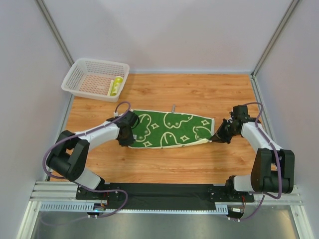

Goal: Roll the towels
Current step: Flatten the towel, then fold the towel

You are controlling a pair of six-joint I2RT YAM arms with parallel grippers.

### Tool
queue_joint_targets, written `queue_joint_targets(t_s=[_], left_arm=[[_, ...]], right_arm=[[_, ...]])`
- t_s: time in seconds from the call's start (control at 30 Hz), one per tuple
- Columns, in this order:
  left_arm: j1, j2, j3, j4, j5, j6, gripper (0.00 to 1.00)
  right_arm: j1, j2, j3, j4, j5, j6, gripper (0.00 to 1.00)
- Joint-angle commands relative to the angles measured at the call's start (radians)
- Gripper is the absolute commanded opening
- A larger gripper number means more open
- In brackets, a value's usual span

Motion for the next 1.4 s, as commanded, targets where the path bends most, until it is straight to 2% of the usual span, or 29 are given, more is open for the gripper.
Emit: queue_joint_targets(t_s=[0.0, 0.13, 0.33, 0.5, 0.53, 0.57, 0.63, 0.73, 0.77, 0.87, 1.07, 1.37], left_arm=[[0.002, 0.067, -0.026, 0.044, 0.053, -0.001, 0.16], [0.002, 0.031, -0.027, 0.024, 0.064, -0.001, 0.10], [0.001, -0.112, -0.087, -0.019, 0.150, -0.047, 0.12], [0.001, -0.219, -0.183, -0.033, 0.179, -0.074, 0.15], [0.001, -0.240, -0.193, -0.039, 0.179, -0.075, 0.16], [0.001, -0.249, -0.209, -0.044, 0.178, -0.081, 0.21], [0.001, -0.277, -0.232, -0.052, 0.182, -0.084, 0.34], [0.001, -0.315, -0.254, -0.055, 0.199, -0.087, 0.56], [0.001, -0.328, -0.255, -0.065, 0.196, -0.087, 0.73], [0.001, -0.380, -0.242, -0.090, 0.175, -0.069, 0.83], [0.001, -0.420, -0.206, -0.162, 0.126, -0.044, 0.83], [0.024, -0.391, -0.282, -0.058, 0.147, -0.052, 0.77]], right_arm=[[0.004, 0.010, 0.012, 0.025, -0.012, -0.005, 0.00], [0.004, 0.038, 0.030, 0.019, -0.002, -0.013, 0.00], [0.003, 0.084, 0.054, -0.010, 0.019, -0.019, 0.00], [0.011, 0.026, -0.054, 0.019, 0.021, 0.030, 0.00], [0.014, 0.018, -0.066, 0.017, 0.018, 0.034, 0.04], [0.015, -0.002, -0.092, 0.016, 0.013, 0.041, 0.24], [0.020, -0.030, -0.107, -0.015, 0.030, 0.044, 0.49], [0.020, -0.109, -0.134, -0.064, 0.077, 0.053, 0.59], [0.020, -0.154, -0.135, -0.072, 0.077, 0.067, 0.60], [0.020, -0.215, -0.120, -0.107, 0.097, 0.090, 0.61], [0.020, -0.251, -0.077, -0.149, 0.142, 0.100, 0.61], [0.020, -0.183, -0.118, -0.055, 0.091, 0.074, 0.56]])
